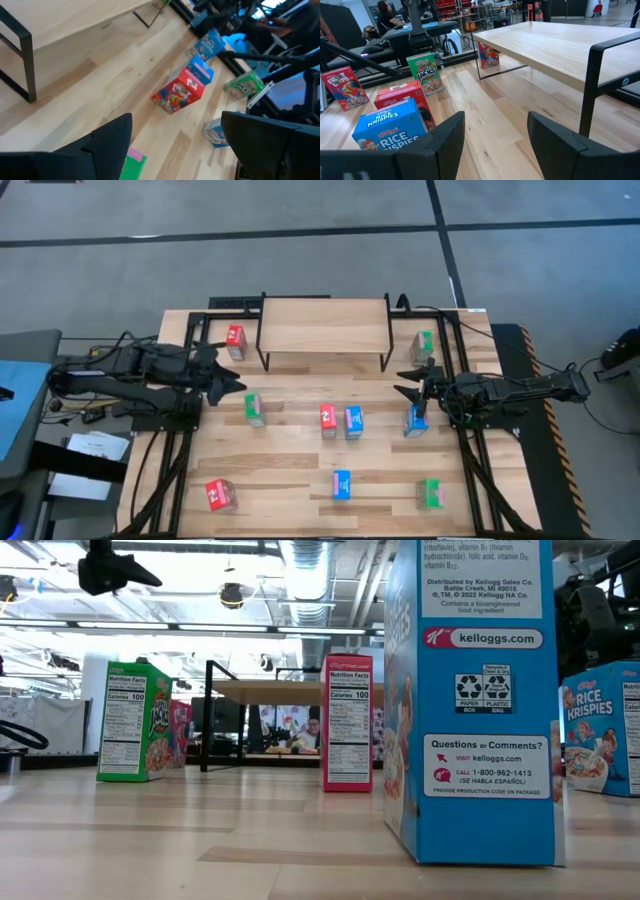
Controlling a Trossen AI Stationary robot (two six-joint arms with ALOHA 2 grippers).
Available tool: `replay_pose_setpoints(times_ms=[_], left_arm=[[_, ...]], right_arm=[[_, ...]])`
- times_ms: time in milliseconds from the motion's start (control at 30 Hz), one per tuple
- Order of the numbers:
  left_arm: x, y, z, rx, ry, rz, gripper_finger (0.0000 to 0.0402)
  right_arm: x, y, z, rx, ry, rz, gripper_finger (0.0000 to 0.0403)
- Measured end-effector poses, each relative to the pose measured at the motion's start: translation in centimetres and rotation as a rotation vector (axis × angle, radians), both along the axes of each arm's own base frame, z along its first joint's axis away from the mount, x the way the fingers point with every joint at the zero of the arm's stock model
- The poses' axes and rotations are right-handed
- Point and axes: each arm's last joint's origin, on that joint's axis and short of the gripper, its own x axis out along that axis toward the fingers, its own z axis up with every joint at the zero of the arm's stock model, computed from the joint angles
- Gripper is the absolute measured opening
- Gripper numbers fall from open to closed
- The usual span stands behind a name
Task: Stack cereal on shelf
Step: Put the middle left green cereal box on the shelf
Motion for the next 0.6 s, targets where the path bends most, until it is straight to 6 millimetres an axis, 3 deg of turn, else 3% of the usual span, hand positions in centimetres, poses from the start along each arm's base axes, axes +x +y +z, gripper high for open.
replay_pose_setpoints(times_ms=[267, 600], left_arm=[[1.3, -0.1, -0.6, -0.153, 0.034, 0.064, 0.0295], [1.6, -0.2, -0.8, -0.194, 0.045, 0.068, 0.0295]], right_arm=[[0.0, 0.0, 0.0, 0.0, 0.0, 0.0, 0.024], [0.0, 0.0, 0.0, 0.0, 0.0, 0.0, 0.024]])
